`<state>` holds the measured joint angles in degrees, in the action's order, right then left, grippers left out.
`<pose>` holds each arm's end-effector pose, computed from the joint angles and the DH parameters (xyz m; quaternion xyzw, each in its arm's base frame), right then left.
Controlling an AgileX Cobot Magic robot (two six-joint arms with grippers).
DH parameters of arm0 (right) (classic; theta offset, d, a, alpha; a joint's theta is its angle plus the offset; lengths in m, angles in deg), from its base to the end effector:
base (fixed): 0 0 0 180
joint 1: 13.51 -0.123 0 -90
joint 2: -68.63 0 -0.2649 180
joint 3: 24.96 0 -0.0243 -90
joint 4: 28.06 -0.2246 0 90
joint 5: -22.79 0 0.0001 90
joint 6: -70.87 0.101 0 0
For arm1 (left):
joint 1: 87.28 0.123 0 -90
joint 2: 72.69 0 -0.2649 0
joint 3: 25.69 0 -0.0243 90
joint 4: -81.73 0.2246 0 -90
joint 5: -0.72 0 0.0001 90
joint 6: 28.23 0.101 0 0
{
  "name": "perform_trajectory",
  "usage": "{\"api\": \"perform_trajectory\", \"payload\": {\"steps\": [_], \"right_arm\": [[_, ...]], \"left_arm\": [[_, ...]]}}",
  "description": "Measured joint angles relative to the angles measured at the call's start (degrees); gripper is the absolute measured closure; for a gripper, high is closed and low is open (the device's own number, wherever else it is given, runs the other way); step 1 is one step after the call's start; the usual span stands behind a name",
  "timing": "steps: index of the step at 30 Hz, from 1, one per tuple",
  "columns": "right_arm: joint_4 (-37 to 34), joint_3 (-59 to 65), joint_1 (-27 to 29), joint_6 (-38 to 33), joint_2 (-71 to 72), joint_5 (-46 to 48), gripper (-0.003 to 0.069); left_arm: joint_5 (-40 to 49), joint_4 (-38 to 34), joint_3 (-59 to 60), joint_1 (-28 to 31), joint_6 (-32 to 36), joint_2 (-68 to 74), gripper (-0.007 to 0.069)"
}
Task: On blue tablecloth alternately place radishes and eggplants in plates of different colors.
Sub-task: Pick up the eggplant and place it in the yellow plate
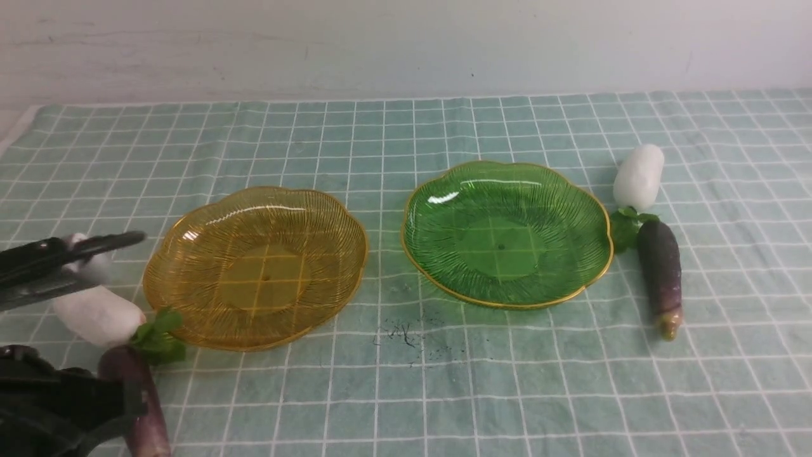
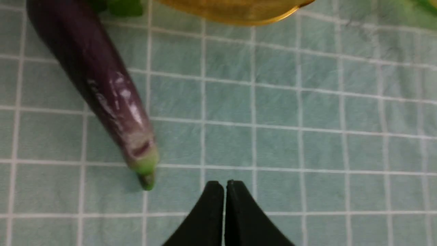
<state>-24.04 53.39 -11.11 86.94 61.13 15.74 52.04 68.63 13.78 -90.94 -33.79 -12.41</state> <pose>0.0587 -0.0016 0.2176 0.0767 0.6302 0.0679 0.7696 0.1418 -0.0270 0.2525 -0.0627 0.9611 -0.1236 0.2390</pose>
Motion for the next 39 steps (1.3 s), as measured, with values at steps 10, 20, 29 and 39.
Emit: {"api": "perform_trajectory", "payload": {"steps": [10,20,29,39], "right_arm": [[-0.3,0.0,0.0,1.2,0.0,-11.4,0.0674],[17.9,-13.9,-0.7,31.4,-8.5,6.3,0.0674],[32.7,-33.5,-24.3,32.8,-34.2,35.9,0.0674],[-1.8,-48.6,-39.4,-1.2,-53.7,77.3,0.0674]], "left_arm": [[-0.7,13.5,-0.4,0.0,-12.7,9.6,0.0632],[-7.6,14.4,-0.6,0.0,-14.3,18.5,0.0484],[-11.2,14.5,-0.7,0.0,-15.4,27.2,0.0115],[-12.0,14.7,-0.7,0.0,-15.4,27.8,0.0062]]}}
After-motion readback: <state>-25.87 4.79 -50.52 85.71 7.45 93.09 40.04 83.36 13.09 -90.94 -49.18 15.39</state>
